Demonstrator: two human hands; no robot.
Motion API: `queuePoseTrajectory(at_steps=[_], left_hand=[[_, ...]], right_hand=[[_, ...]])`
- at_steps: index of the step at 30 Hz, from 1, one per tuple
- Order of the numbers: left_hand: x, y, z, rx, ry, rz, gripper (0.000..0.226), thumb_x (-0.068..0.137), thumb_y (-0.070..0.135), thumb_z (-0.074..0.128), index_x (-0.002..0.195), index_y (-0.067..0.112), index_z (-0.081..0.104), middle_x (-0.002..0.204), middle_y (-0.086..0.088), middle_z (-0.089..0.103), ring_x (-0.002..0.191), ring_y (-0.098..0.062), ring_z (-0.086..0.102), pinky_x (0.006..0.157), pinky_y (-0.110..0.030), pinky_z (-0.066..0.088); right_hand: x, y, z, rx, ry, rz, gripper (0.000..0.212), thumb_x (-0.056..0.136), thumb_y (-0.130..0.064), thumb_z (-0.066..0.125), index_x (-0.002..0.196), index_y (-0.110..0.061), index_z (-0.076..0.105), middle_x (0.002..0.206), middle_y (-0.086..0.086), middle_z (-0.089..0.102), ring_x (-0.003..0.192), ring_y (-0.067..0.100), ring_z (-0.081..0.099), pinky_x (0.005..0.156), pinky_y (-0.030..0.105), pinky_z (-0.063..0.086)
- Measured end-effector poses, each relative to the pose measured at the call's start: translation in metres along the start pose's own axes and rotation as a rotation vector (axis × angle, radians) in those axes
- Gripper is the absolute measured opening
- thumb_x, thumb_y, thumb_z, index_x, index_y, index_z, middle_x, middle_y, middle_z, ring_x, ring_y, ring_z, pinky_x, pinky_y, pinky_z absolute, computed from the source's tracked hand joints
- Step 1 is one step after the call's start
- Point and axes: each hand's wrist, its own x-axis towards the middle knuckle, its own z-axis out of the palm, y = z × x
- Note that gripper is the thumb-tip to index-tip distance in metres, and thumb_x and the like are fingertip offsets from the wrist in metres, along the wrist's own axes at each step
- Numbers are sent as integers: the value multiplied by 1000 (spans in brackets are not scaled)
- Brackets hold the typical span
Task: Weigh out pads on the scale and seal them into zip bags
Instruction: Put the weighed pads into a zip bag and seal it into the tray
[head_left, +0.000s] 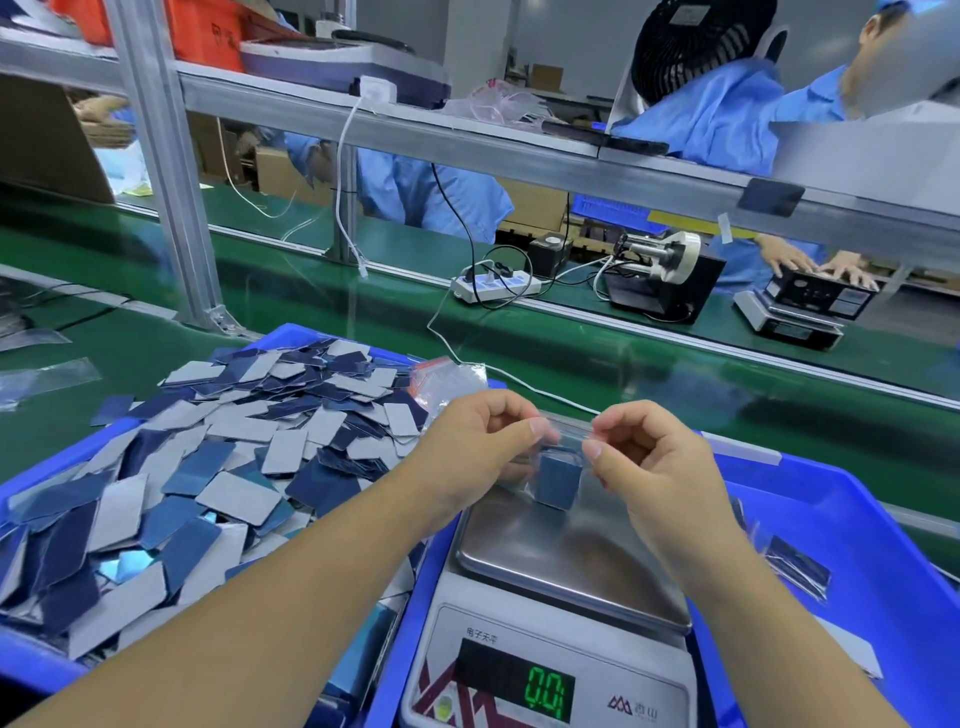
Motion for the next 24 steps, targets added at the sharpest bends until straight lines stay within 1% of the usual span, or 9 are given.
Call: queuePoseTrajectory(at_steps=[3, 6, 8, 11, 13, 16, 20, 21, 24], left_hand=[[1, -1, 2, 56, -18, 13, 19, 99, 11, 60, 82, 18, 65, 86, 1, 76, 81, -12, 63, 77, -31, 55], [0, -2, 4, 40, -48, 11, 19, 99, 12, 60, 82, 18, 64, 85, 3, 75, 85, -12, 64, 78, -29, 55], [-2, -2, 4, -3, -55, 1, 14, 93, 16, 67, 80, 20, 64, 84, 4, 74, 88, -13, 64, 75, -26, 56], [-3, -1, 4, 7, -82, -6, 6, 81, 25, 72, 82, 20, 68, 82, 3, 69, 84, -14, 62, 77, -29, 55], [-3, -3, 4, 103, -86, 22, 5, 86, 19, 75, 86, 18, 70, 78, 3, 65, 77, -13, 59, 77, -31, 52], [-2, -4, 2, 145, -75, 44, 8, 92, 10, 70, 86, 14, 70, 76, 2, 64, 74, -14, 57, 72, -28, 50], [-4, -1, 1, 125, -83, 58, 11, 91, 13, 69, 82, 19, 70, 78, 0, 63, 76, -17, 55, 66, -21, 48], [-4, 0, 1, 122, -87, 52, 8, 88, 16, 71, 81, 20, 70, 79, -1, 63, 76, -18, 55, 67, -22, 48], [-5, 0, 6, 78, -117, 0, 4, 78, 26, 69, 74, 25, 70, 84, -8, 64, 79, -21, 55, 75, -34, 47]], right_hand=[[1, -1, 0, -6, 32, -16, 32, 83, 6, 72, 77, -24, 63, 70, -3, 63, 66, 12, 55, 61, 25, 46], [0, -2, -2, 58, 37, -11, 39, 83, 10, 70, 72, -27, 61, 71, 4, 60, 68, 18, 52, 64, 36, 43], [-1, -3, -1, 94, 16, -4, 35, 80, 4, 72, 71, -27, 61, 71, 4, 59, 69, 20, 51, 66, 39, 42], [-2, -4, 2, 122, -21, 16, 20, 73, -9, 69, 71, -27, 61, 68, 1, 59, 68, 20, 49, 63, 36, 41], [-3, -5, 4, 132, -68, 27, 19, 73, -10, 69, 72, -28, 62, 68, -1, 60, 67, 17, 50, 61, 31, 43], [-2, -6, 4, 161, -100, 29, 19, 73, -10, 70, 74, -28, 64, 71, -1, 62, 66, 14, 52, 59, 26, 44], [-1, -5, 2, 180, -57, 23, 19, 71, -9, 71, 71, -27, 63, 68, -1, 59, 65, 15, 48, 62, 31, 41], [-1, -5, 1, 174, -55, 20, 20, 71, -9, 72, 70, -27, 63, 67, -2, 58, 65, 15, 48, 62, 32, 40], [-2, -4, 1, 155, -51, 3, 22, 70, -9, 71, 69, -29, 62, 66, -5, 60, 64, 13, 48, 61, 29, 41]])
